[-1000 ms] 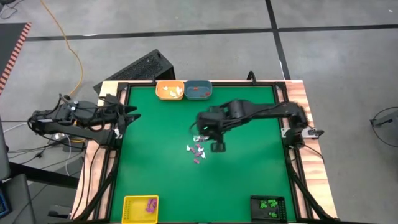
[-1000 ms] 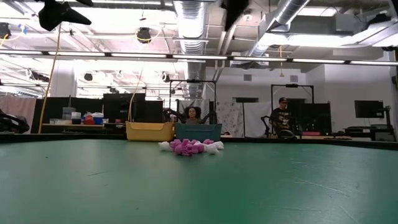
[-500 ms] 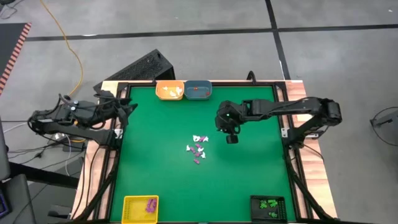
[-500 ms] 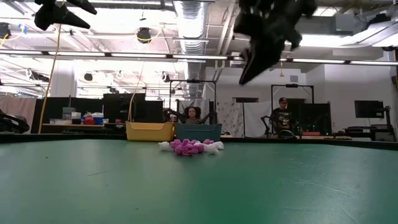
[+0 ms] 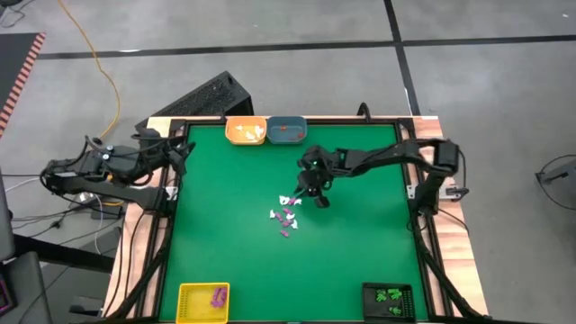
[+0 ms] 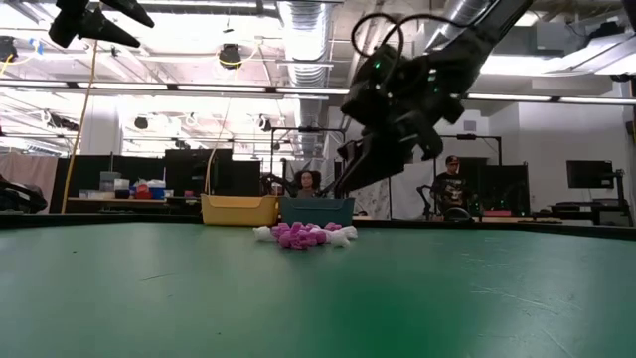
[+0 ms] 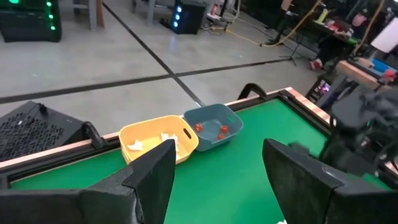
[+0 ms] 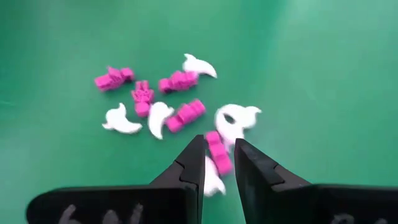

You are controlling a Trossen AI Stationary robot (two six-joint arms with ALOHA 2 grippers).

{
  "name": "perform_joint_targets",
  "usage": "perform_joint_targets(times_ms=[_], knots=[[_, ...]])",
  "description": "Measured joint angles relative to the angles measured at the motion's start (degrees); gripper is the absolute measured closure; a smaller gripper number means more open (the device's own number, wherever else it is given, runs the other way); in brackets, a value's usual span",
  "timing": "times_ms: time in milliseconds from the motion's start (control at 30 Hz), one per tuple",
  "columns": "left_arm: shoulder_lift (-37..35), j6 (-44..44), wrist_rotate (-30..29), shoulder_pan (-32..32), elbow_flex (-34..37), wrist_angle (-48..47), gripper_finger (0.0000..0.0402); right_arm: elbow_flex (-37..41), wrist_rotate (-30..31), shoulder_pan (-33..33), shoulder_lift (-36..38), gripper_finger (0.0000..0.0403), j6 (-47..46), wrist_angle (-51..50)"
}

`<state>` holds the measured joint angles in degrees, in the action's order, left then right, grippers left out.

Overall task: Sort Halloween decoration
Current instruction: Put the pink skeleton into the yellow bin

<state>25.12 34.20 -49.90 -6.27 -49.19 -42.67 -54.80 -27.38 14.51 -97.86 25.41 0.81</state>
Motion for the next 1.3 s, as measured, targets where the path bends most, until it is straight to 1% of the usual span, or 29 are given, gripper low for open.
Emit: perform_joint_targets(times_ms=[67, 333, 433, 767, 900, 967, 1033, 1100, 1200, 1300], knots=[[0.0, 0.4, -0.5, 0.0, 0.0, 0.0, 0.0170, -0.6, -1.4, -0.4, -1.9, 0.0321, 0.1, 1.5], [0.0, 1.7, -2.6, 0.0, 0.0, -0.3, 0.0170, -2.1, -1.3, -1.4, -7.2, 0.0320, 8.0, 2.0], [0.0, 2.2, -3.0, 0.0, 0.0, -0.3, 0.0170, -2.1, -1.3, -1.8, -8.4, 0.0320, 9.2, 2.8], [0.0, 1.9, -2.9, 0.0, 0.0, -0.4, 0.0170, -2.1, 0.5, -1.3, -8.3, 0.0320, 9.4, 3.1], [0.0, 1.9, -2.9, 0.0, 0.0, -0.4, 0.0170, -3.5, 1.0, -1.7, -8.0, 0.0320, 8.0, 2.2], [0.0, 1.9, -2.9, 0.0, 0.0, -0.5, 0.0170, -4.9, 1.7, -2.0, -8.0, 0.0320, 5.9, 2.2], [0.0, 1.8, -2.9, 0.0, 0.0, -0.5, 0.0170, -6.6, 2.1, -2.2, -8.0, 0.0320, 3.2, 0.7], [0.0, 1.8, -2.9, 0.0, 0.0, -0.5, 0.0170, -7.8, 2.2, -2.0, -8.0, 0.0320, 2.8, -0.8], [0.0, 1.6, -2.9, 0.0, 0.0, -0.6, 0.0170, -8.4, 2.3, -1.9, -8.2, 0.0318, 3.9, -3.0], [0.0, 0.8, -2.9, 0.0, 0.0, -0.6, 0.0170, -8.4, 2.4, -2.0, -8.3, 0.0300, 6.0, -5.7]])
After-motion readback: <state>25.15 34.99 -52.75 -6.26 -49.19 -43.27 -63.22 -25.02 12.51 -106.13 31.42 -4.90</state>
